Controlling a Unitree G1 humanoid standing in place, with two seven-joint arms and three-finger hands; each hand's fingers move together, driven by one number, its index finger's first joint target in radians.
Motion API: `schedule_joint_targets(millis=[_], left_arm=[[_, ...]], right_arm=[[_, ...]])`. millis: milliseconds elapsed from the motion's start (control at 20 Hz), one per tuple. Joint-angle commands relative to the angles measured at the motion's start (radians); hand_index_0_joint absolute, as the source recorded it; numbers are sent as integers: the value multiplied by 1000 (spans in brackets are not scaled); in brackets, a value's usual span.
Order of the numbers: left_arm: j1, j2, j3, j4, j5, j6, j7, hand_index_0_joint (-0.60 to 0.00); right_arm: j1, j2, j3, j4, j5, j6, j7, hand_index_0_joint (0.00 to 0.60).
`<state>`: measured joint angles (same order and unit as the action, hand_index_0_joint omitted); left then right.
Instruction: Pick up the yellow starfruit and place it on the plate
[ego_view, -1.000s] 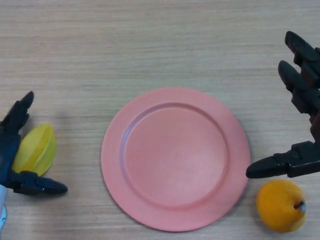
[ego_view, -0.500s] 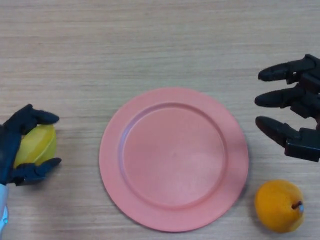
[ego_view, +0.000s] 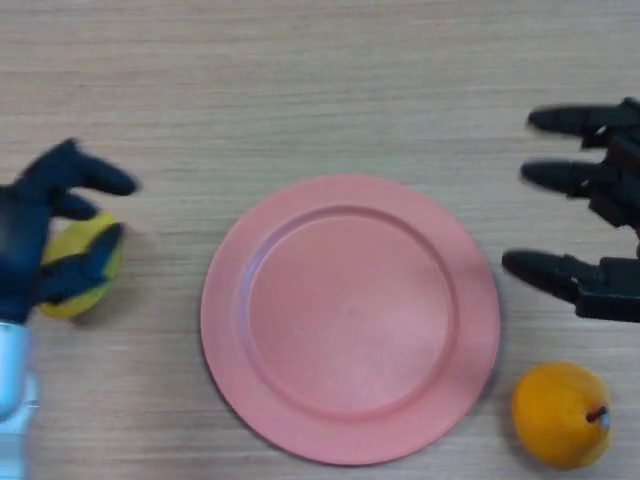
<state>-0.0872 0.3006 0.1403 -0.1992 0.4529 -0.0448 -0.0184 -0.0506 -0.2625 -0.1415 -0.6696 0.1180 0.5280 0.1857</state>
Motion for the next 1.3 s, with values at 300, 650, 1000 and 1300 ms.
schedule_joint_targets(millis=[300,650,1000,1300], left_arm=[[10,-27,-48,-175,-219,-38,-179,-600],[-25,-16,28,-224,-525,38,-103,-57],[-59,16,59,-242,-618,-1,-80,0],[-32,13,78,-301,-676,55,-124,0]], right_arm=[[-25,-31,-60,-54,18,-142,-15,0],[-35,-30,-46,-50,-5,-163,-14,0],[-37,-28,-35,-59,-3,-197,-12,0],[-28,-22,-40,-95,41,-187,-30,0]])
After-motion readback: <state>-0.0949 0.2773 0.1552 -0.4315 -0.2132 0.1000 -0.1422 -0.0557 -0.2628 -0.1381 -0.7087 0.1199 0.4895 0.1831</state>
